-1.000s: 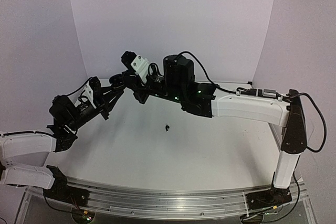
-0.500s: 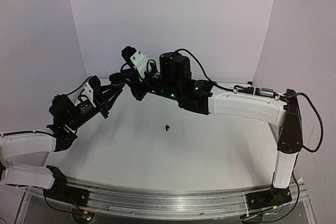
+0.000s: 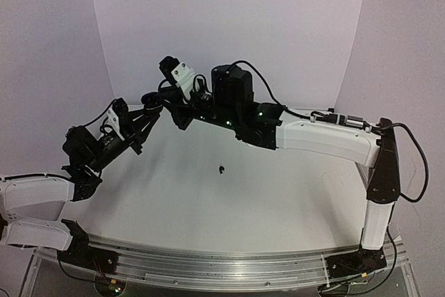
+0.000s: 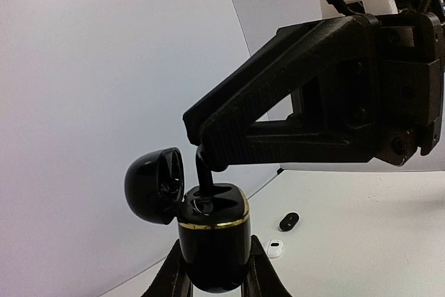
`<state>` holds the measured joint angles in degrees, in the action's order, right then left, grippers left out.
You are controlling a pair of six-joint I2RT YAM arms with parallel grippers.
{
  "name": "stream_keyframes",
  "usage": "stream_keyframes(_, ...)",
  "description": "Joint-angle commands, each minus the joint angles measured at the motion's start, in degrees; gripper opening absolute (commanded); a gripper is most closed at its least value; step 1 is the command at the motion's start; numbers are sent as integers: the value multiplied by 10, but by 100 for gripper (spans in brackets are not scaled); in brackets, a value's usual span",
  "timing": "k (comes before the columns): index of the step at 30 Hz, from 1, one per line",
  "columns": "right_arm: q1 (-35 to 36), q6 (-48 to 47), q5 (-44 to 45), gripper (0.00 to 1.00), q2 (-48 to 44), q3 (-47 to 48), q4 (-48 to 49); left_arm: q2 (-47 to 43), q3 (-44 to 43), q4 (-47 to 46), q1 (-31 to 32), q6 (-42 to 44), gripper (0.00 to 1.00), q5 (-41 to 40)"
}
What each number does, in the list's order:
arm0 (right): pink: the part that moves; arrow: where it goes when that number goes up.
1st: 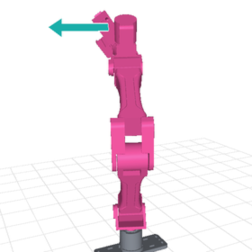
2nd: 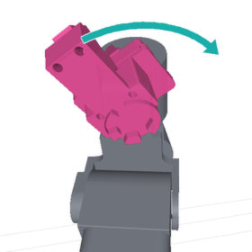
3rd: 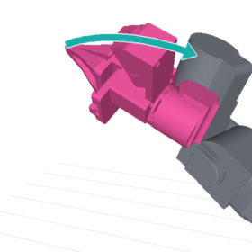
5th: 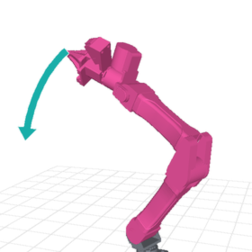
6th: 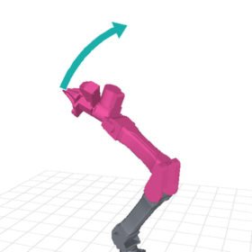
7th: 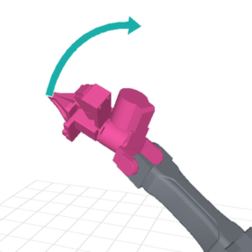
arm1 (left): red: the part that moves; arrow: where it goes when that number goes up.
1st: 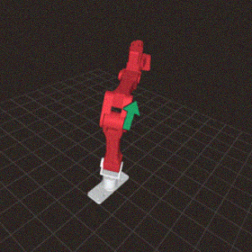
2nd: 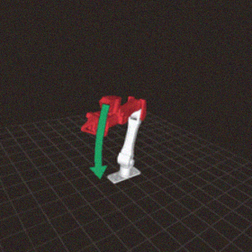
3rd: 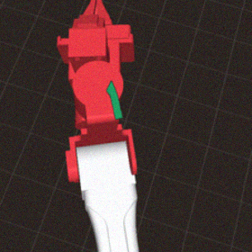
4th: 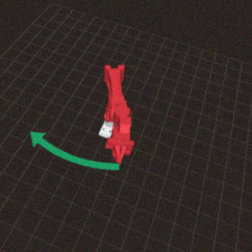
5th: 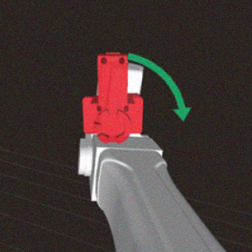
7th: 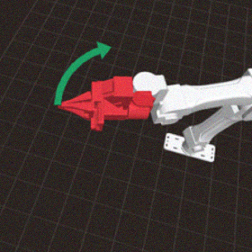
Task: Insert the wireless bluetooth earbuds into the charging case
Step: Insert the right earbud into the right side groove of the charging case.
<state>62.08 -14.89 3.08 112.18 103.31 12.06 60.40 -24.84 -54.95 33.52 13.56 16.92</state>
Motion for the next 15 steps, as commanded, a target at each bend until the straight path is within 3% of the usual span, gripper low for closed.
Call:
stream_keyframes(1,0,32,11,0,8,29,26,4,13,-75,8,39,0,69)
stream_keyframes(7,2,49,4,0,5,37,26,14,25,-109,7,87,0,77)
stream_keyframes(15,8,39,-7,0,-3,40,28,11,23,-105,6,63,0,69)
